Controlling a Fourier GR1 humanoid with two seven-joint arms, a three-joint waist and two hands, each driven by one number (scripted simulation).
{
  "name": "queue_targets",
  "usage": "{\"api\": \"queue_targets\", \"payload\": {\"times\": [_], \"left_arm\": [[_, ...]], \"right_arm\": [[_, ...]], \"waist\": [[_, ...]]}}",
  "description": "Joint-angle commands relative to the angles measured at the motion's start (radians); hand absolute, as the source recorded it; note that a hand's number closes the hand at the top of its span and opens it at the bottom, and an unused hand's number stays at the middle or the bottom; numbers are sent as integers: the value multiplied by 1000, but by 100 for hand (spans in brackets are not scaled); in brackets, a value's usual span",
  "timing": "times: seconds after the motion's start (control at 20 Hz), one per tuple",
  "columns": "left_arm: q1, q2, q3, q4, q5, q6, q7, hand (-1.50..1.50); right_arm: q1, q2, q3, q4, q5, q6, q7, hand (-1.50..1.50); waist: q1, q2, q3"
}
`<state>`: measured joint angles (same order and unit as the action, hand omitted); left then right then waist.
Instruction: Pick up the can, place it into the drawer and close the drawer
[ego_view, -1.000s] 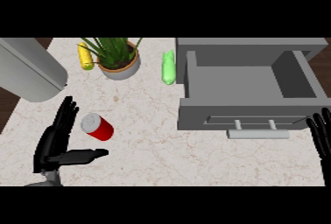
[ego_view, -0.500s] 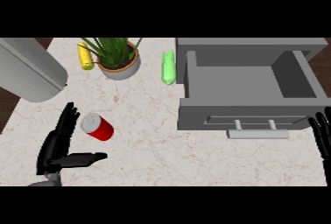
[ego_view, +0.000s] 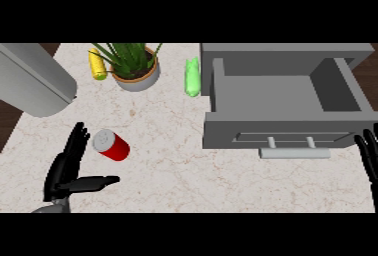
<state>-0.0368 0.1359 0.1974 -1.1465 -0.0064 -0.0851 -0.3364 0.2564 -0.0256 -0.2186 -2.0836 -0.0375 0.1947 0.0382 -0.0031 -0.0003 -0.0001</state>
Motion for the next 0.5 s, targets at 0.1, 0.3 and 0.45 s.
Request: {"api": "queue_targets", "payload": {"times": [0.1,0.3,0.45], "left_arm": [[-87,42,52,226,15,-20,-127,-150],[-99,-13,6,176,-2,48,-96,-150],[-139,67,33,224,22,-29,-68,-150]], "right_arm": [[19,-11,-44,-15,-34,20,1,-150],[-4,25,36,-38,37,-25,45,-150],[1,-35,-77,-26,-88,46,38,-150]], "waist": [[-3,1,0],[0,0,0],[-2,0,0]]}}
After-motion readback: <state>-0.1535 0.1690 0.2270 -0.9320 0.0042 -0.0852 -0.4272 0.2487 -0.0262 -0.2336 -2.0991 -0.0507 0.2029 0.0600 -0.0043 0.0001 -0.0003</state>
